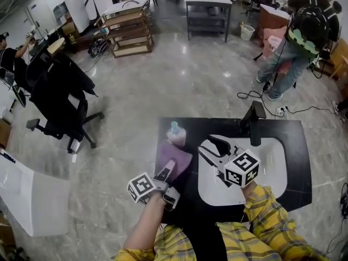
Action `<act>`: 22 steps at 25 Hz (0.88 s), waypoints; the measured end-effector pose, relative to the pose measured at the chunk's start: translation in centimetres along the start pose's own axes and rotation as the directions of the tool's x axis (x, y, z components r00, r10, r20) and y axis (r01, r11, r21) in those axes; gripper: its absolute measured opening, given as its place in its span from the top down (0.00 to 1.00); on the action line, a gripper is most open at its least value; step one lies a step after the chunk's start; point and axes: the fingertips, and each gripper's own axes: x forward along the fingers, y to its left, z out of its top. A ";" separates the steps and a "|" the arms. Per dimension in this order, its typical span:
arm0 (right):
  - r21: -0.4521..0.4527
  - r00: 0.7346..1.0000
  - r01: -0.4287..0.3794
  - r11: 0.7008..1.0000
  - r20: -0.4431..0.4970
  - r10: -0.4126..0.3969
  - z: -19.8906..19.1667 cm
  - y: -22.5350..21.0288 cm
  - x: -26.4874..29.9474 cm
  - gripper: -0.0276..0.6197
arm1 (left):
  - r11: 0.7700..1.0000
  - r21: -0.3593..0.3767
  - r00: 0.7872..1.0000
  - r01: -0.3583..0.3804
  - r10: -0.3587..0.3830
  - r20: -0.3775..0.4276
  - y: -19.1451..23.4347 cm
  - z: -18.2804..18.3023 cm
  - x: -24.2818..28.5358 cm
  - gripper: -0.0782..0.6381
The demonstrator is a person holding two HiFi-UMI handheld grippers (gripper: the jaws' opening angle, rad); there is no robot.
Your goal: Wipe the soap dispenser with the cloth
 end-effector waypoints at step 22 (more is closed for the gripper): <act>-0.255 0.794 -0.605 0.755 -0.270 0.545 3.9 5.2 10.4 0.58 | 0.945 0.295 0.986 0.142 -0.161 0.043 -6.0 1.1 -9.3 0.79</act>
